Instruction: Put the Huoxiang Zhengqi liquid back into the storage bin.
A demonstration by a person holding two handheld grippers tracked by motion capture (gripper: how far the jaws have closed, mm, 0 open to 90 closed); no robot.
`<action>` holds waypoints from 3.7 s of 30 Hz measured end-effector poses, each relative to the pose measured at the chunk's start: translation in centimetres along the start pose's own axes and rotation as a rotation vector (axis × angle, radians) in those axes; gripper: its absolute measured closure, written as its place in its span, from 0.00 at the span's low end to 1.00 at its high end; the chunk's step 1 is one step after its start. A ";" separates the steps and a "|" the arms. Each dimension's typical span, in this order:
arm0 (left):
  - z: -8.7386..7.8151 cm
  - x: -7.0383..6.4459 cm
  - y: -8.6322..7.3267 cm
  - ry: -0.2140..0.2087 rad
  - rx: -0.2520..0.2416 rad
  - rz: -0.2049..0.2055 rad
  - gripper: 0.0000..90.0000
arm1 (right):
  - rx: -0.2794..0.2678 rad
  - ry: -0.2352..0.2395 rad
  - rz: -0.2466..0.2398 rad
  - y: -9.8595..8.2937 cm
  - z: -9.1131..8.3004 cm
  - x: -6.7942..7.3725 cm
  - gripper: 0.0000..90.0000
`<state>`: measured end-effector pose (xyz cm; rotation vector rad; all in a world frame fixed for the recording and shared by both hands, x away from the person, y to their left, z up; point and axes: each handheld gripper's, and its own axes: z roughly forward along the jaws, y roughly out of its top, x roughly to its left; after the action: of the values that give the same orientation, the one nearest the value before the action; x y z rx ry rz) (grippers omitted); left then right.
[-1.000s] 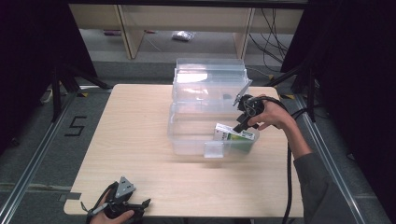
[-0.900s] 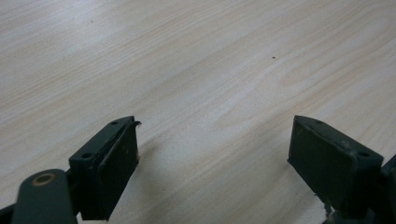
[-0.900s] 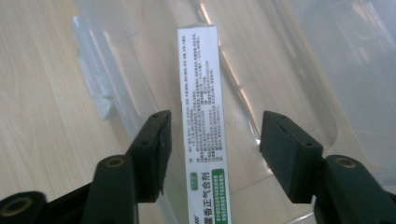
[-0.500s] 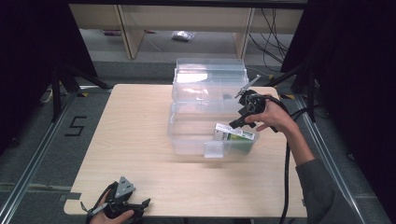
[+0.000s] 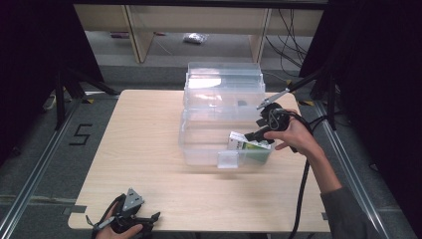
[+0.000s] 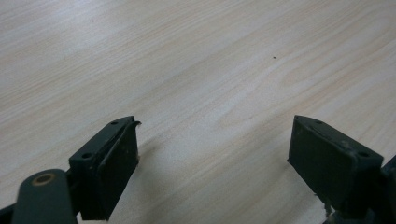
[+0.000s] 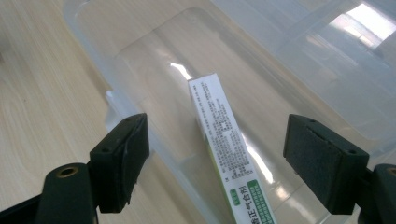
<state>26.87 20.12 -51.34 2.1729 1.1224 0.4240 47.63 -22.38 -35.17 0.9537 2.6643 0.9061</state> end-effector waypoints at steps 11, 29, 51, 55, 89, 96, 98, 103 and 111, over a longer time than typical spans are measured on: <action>0.0 0.0 0.0 0.000 0.001 0.004 0.17 | -0.075 0.018 0.044 -1.8 -0.7 2.1 0.22; -0.1 0.0 0.0 0.005 0.002 0.009 0.17 | -0.129 0.011 0.073 -4.7 -0.1 4.9 0.20; 0.0 -0.1 0.0 0.015 -0.002 0.006 0.17 | -0.149 0.047 0.038 -8.1 0.9 8.2 0.20; 0.0 -0.1 0.0 0.016 -0.003 0.006 0.17 | -0.149 0.048 0.006 -8.7 1.2 8.5 0.20; -0.1 -0.1 0.0 0.000 0.000 0.010 0.17 | -0.079 0.079 0.031 -14.8 3.7 11.6 0.18; -0.2 -0.1 0.0 0.010 -0.001 0.006 0.17 | -0.068 0.073 0.034 -15.9 4.3 12.1 0.18; -0.1 -0.1 0.0 0.002 -0.004 0.005 0.17 | -0.043 0.082 0.038 -16.3 4.3 12.3 0.18; -0.1 -0.1 0.0 0.000 0.000 0.010 0.17 | -0.056 0.077 0.046 -17.2 4.3 12.8 0.18; -0.1 -0.1 0.0 0.011 -0.007 0.001 0.17 | -0.022 0.068 0.052 -17.9 4.2 13.6 0.18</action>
<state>26.74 20.04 -51.25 2.1678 1.1248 0.4403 29.20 -22.76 -48.64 1.0091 2.6913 0.9941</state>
